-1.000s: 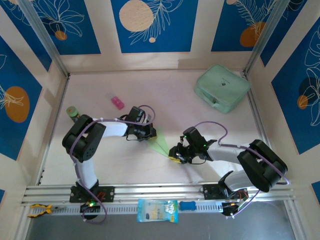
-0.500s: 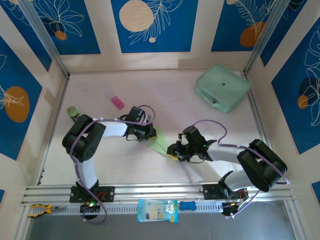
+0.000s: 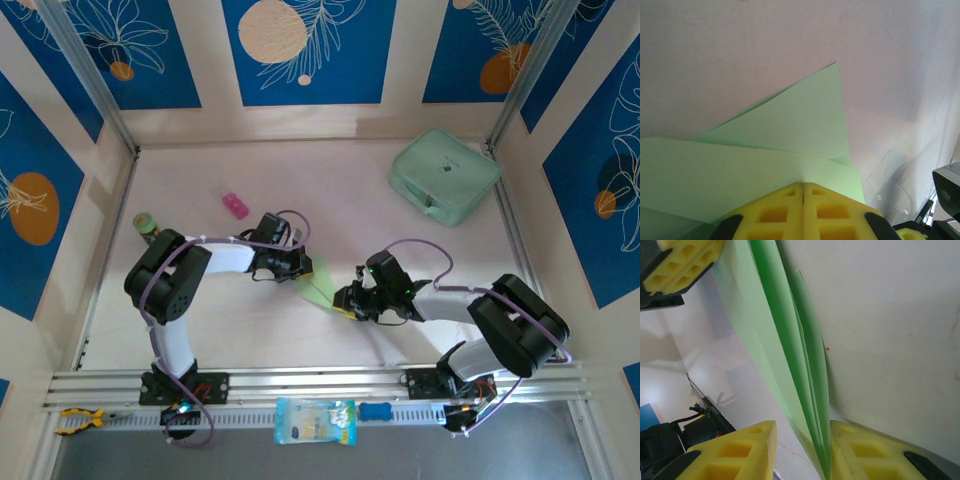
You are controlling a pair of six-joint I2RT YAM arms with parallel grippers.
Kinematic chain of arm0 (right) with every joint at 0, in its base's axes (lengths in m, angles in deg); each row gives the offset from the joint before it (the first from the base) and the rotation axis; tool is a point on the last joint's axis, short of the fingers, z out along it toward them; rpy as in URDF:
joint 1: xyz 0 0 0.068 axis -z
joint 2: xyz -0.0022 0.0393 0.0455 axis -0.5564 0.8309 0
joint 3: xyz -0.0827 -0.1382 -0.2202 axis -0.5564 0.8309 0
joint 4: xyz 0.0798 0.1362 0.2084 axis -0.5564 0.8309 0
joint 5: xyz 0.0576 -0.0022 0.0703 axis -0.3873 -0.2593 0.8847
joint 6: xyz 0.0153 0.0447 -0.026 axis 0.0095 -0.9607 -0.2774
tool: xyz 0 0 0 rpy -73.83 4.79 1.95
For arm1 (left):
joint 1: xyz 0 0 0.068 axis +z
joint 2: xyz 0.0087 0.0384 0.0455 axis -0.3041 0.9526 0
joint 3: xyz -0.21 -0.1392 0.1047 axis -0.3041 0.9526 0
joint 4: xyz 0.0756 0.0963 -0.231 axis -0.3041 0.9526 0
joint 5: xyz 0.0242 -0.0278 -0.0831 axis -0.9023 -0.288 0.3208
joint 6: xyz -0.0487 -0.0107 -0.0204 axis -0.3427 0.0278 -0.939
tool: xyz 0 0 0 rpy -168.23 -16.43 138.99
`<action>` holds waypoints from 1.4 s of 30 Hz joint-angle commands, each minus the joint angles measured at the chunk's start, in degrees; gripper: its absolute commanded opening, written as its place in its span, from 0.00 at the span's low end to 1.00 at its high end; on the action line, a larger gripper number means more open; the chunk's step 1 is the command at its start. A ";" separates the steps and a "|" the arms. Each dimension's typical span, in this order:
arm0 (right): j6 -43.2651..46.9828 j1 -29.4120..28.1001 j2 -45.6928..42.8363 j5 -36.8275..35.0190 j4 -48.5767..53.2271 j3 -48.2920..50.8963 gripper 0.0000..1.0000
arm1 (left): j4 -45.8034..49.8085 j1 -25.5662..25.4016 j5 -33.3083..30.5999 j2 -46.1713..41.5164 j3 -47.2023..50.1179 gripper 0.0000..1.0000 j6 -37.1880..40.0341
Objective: Fold a paper plane with a square sheet of paper (pick it up from the middle)
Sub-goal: Turn over the paper at the center of the table.
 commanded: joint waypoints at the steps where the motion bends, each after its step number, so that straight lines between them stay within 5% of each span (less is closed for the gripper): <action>1: 1.35 0.58 0.58 1.23 -1.12 0.77 0.32 | 4.33 0.77 -1.76 0.22 0.92 0.04 -0.40; 42: 3.61 1.99 0.86 4.78 -4.74 2.46 0.27 | 4.20 0.92 -1.23 0.09 0.52 0.04 -0.60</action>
